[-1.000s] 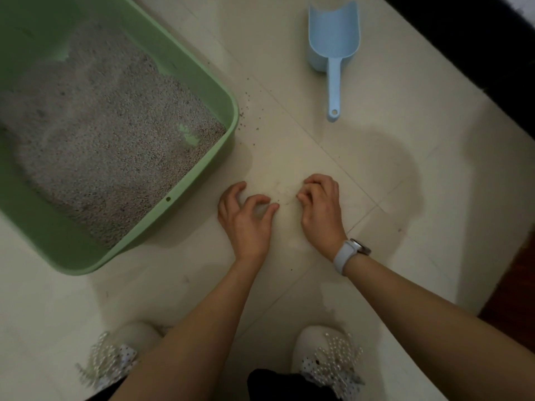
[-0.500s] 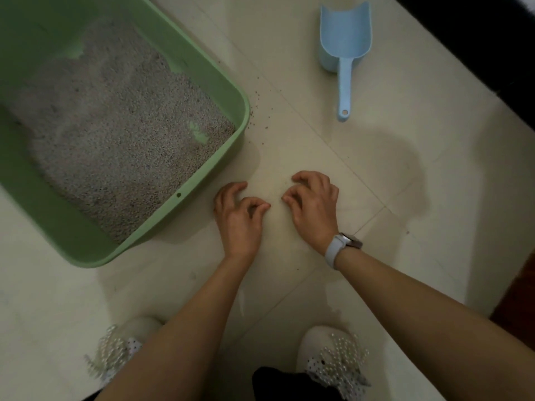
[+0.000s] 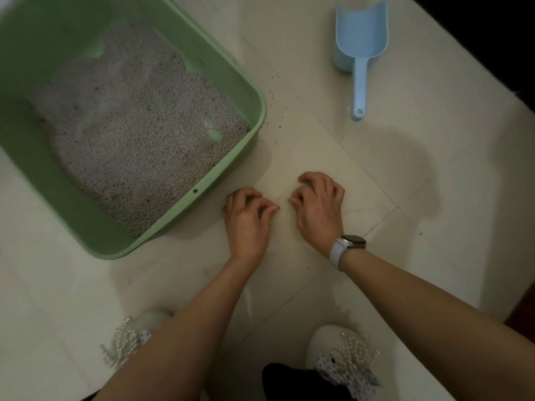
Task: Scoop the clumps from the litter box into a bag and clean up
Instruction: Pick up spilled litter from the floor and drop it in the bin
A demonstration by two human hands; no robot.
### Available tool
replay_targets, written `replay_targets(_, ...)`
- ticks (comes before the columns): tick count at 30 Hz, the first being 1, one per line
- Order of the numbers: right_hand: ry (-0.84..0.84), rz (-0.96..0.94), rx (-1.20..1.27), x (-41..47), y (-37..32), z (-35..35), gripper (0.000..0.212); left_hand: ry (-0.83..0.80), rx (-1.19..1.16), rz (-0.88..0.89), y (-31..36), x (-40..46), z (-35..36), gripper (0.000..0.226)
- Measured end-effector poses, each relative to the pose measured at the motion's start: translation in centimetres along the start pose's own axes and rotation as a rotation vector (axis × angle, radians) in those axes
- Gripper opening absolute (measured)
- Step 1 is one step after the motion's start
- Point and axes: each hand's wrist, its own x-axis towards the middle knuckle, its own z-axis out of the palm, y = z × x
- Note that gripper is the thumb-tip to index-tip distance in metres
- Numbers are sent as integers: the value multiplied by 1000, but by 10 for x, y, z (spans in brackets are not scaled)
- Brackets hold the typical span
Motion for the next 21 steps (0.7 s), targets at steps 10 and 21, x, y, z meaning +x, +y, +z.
replay_targets(10,-101,-151,-145,4,1,-5,25,-160,42,173,-3,-17,-30,27)
replay_targets(21,-188,263,446,-20,-6,-43,10,-196,77,-51,-9,-45,-44,2)
